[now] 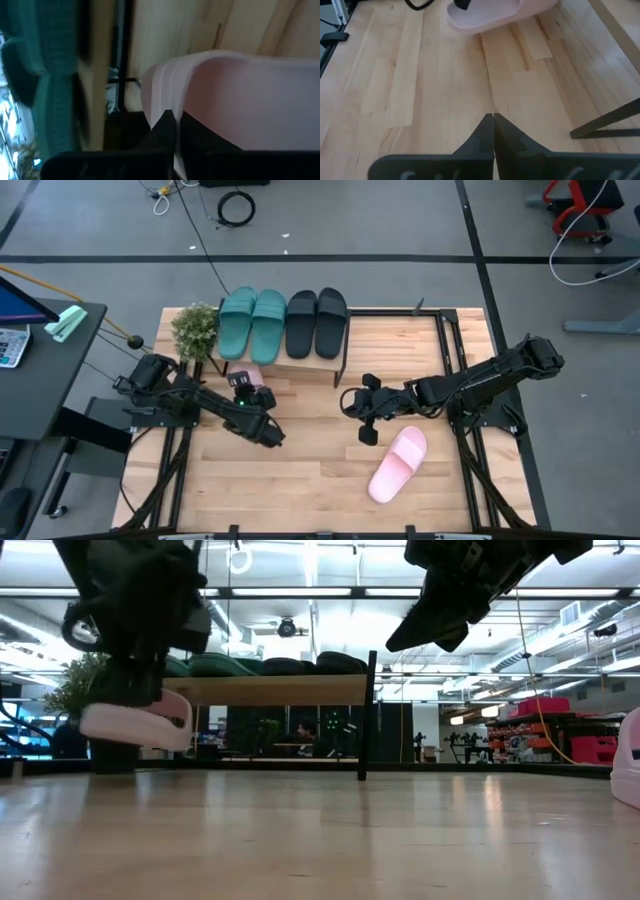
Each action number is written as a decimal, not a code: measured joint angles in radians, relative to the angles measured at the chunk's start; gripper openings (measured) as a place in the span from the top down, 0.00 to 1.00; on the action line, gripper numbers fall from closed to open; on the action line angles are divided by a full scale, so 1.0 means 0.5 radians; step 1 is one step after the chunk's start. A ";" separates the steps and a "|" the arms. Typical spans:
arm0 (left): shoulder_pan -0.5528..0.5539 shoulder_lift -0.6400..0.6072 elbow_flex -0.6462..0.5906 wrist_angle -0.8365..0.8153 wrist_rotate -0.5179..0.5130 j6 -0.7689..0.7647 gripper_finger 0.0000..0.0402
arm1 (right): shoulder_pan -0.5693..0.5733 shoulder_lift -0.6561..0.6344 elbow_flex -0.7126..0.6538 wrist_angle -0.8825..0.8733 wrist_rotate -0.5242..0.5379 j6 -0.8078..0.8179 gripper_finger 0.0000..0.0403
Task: Pick and place slides into the shelf
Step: Put the left pink slide under the shelf, then put the pink slide under the shelf
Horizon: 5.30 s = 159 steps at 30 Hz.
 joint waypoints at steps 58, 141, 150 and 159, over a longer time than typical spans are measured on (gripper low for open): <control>0.133 -0.002 -0.429 0.568 -0.423 -0.031 0.58 | 0.000 0.000 0.000 0.001 0.000 0.000 0.99; 0.300 -0.004 0.637 0.076 -0.387 0.184 0.77 | 0.848 0.738 0.697 -2.307 -0.355 2.060 0.73; 0.300 -0.004 0.637 0.077 -0.386 0.184 0.79 | 0.847 0.740 0.695 -2.549 -0.020 2.044 0.82; 0.300 -0.004 0.637 0.077 -0.386 0.184 0.79 | 0.814 0.742 0.694 -2.667 0.250 2.047 0.98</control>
